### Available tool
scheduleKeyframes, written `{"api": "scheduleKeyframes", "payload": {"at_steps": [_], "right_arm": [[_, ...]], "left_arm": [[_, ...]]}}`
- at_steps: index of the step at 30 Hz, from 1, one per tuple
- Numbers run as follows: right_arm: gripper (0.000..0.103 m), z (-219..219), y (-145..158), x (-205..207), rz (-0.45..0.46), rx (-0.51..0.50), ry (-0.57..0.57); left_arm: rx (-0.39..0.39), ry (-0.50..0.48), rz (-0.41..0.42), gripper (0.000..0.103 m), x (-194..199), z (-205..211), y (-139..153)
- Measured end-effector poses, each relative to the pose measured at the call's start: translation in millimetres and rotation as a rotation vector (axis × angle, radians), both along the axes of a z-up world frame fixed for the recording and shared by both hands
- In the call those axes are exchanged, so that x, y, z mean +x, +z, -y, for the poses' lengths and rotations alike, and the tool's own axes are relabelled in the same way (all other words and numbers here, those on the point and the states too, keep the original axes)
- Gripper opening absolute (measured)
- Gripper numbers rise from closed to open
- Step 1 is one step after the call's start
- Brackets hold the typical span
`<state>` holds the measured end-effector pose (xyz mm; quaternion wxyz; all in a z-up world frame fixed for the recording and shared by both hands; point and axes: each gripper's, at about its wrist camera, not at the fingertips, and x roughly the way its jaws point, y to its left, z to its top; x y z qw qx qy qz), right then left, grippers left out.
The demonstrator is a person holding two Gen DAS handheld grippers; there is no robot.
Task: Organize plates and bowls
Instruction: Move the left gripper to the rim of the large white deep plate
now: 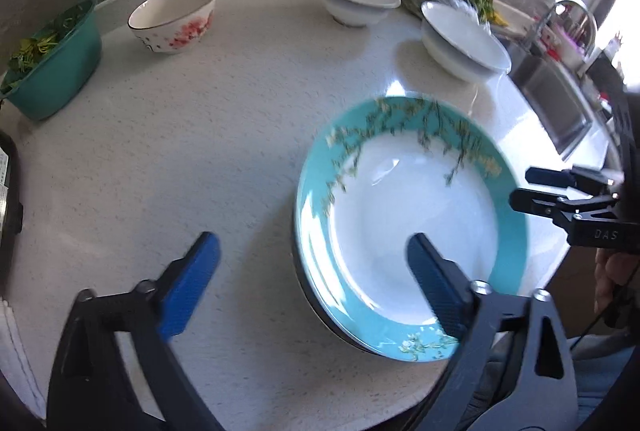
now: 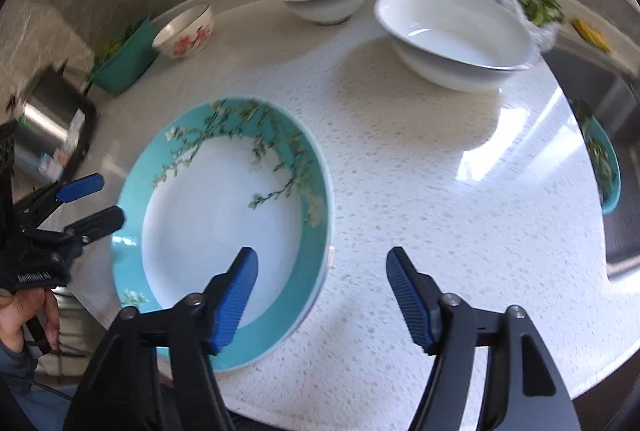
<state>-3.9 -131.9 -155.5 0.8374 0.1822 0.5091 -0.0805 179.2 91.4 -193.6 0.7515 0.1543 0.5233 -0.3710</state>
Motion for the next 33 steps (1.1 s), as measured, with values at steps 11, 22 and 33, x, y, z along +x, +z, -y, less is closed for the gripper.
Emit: {"api": "scheduleKeyframes", "payload": {"at_steps": [11,22,33], "right_arm": [[0.084,173,92,-31,0.154,0.223,-0.268],[0.081,305,34,30,0.059,0.531,-0.131],[0.071,325,-20,85,-0.019,0.7,0.001]], "left_arm": [[-0.113,-0.165,-0.133,0.103,81,90,89],[-0.163,-0.131,-0.404,0.101,130,233,37],[-0.119,-0.099,-0.501,0.069,135,284,-30]]}}
